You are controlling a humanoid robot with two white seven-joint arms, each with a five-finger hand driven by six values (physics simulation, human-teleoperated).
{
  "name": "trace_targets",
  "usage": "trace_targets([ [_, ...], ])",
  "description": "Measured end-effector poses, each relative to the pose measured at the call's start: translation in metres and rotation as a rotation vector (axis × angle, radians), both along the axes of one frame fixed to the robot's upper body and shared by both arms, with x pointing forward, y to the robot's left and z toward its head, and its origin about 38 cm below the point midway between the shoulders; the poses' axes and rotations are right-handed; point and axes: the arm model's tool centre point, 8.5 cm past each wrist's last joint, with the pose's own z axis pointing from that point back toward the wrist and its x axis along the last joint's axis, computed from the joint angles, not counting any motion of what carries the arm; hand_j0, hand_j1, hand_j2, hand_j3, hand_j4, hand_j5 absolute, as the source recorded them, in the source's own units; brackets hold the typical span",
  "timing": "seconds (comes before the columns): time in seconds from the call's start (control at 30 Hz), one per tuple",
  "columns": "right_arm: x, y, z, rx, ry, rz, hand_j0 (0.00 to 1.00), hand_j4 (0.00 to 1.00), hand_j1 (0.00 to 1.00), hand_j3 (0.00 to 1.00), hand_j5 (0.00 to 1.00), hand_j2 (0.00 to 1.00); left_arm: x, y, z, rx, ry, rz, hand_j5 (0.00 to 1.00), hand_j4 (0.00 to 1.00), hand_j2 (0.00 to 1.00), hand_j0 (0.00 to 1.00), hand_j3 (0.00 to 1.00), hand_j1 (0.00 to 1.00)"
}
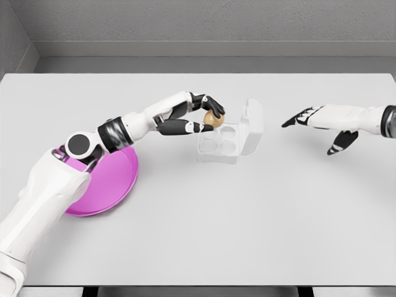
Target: Pack egg into the box and close the box lid
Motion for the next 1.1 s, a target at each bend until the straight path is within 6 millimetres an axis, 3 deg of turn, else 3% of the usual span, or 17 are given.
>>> trace_targets([
  [0.47,0.001,0.000,-0.001,0.000,0.002,-0.002,1.00,1.00,1.00,1.00,1.00,1.00,0.014,-0.001,-0.004,0.049,0.114,0.037,0.47,0.47,0.47,0.47,0.47,0.47],
  [0.53,0.000,0.000,-0.001,-0.001,0.003,-0.002,1.00,1.00,1.00,1.00,1.00,1.00,0.016,-0.007,0.003,0.052,0.103,0.026,0.47,0.47,0.47,0.47,0.47,0.47],
  [0.83,0.002,0.003,0.000,-0.014,0.005,0.012,1.00,1.00,1.00,1.00,1.00,1.00,0.012,-0.034,-0.001,0.061,0.110,-0.023,0.47,0.47,0.47,0.47,0.47,0.47],
  [1.1,0.002,0.003,-0.001,-0.022,0.009,0.013,1.00,1.00,1.00,1.00,1.00,1.00,0.021,-0.031,-0.004,0.065,0.129,-0.003,0.47,0.47,0.47,0.47,0.47,0.47],
])
